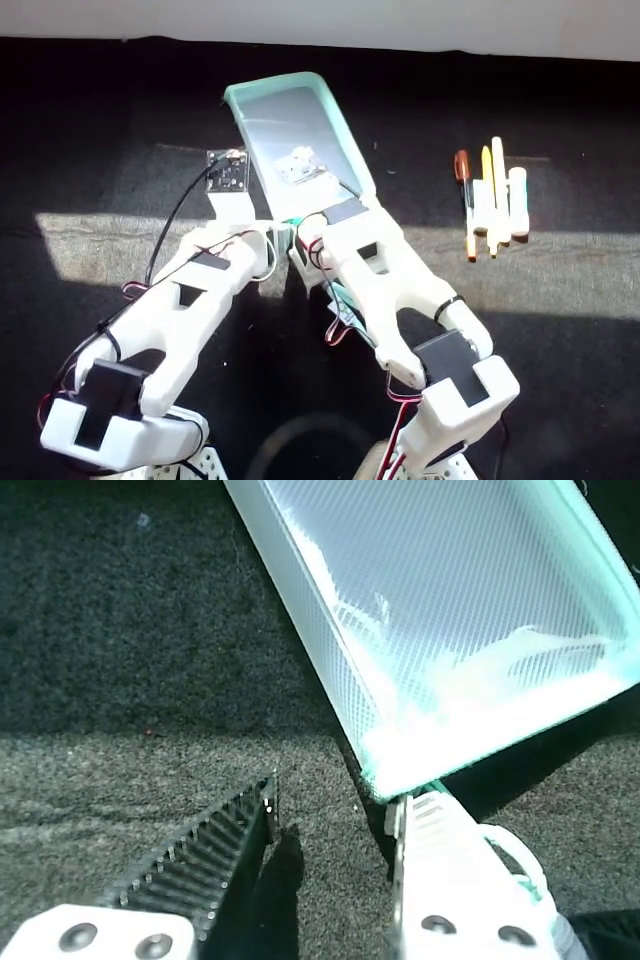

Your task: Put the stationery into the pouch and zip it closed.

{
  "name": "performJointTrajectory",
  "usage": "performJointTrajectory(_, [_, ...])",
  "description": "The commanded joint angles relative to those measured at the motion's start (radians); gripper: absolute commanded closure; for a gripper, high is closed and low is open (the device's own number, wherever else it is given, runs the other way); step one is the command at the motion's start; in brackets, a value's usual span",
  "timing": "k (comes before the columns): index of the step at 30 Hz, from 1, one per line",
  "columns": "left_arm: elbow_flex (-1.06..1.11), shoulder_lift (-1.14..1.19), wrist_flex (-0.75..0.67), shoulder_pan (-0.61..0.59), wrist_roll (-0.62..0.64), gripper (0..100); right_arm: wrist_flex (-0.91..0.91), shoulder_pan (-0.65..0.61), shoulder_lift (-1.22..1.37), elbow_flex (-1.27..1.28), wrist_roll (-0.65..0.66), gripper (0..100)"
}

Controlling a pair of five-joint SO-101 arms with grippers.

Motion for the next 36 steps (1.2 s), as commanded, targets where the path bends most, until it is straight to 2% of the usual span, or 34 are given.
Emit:
performJointTrajectory(1, [-0.077,-0.004,0.005,-0.022,-0.012,84,0.007,0.012,-0.010,-0.021,0.011,99.3])
performJointTrajectory(4, [-0.084,-0.030,0.006,-0.022,-0.020,100,0.008,0.013,-0.012,-0.018,0.011,99.3])
performJointTrajectory(8, [-0.064,-0.108,0.044,-0.031,-0.014,99,0.036,0.041,-0.024,-0.053,0.011,99.3])
performJointTrajectory(14, [-0.061,-0.274,0.226,-0.101,-0.017,99,0.062,0.154,-0.182,-0.122,0.011,99.3])
performJointTrajectory(20, [-0.064,-0.489,0.344,-0.130,-0.017,99,0.114,0.165,-0.328,-0.124,0.075,99.3])
performJointTrajectory(26, [-0.064,-0.700,0.445,-0.130,-0.018,99,0.157,0.196,-0.492,-0.125,0.080,99.3])
performJointTrajectory(32, [-0.064,-0.875,0.580,-0.159,-0.018,99,0.163,0.288,-0.691,-0.124,0.080,99.3])
performJointTrajectory(36, [-0.065,-0.997,0.634,-0.165,-0.018,99,0.219,0.285,-0.796,-0.124,0.081,99.3])
